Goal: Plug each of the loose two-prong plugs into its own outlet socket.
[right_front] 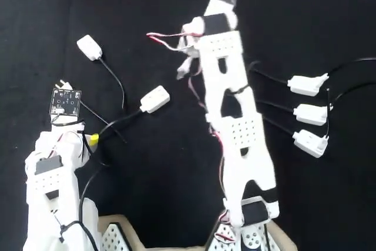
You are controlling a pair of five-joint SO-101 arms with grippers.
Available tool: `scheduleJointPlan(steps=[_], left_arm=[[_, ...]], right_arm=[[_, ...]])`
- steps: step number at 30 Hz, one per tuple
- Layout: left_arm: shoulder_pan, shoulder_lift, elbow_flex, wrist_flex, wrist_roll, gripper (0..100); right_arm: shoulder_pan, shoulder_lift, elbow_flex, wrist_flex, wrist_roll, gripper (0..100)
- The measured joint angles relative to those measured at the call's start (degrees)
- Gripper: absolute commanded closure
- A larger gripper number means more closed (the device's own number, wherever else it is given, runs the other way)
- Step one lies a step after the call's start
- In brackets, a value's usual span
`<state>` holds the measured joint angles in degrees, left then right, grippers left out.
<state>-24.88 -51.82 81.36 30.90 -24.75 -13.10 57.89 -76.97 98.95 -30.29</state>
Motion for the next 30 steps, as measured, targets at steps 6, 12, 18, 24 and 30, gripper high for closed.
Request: scheduleJointPlan(steps=[6,12,18,24,30], left_arm=[[0.0,0.0,0.2,0.0,0.0,70],[0.0,0.0,0.2,0.0,-0.2,70],[0.0,0.0,0.2,0.0,-2.0,70],[0.1,0.0,0.2,0.0,-2.0,70],[0.1,0.0,0.2,0.0,-2.0,70]], right_arm=[[0.7,0.0,7.4,0.2,18.0,98.7],[0.8,-0.8,23.6,0.2,30.3,98.7],[0.9,-3.5,34.0,0.2,40.4,98.5],[0.3,-4.7,38.0,0.2,44.5,85.2],[-4.8,-5.9,40.9,0.2,44.7,64.6]])
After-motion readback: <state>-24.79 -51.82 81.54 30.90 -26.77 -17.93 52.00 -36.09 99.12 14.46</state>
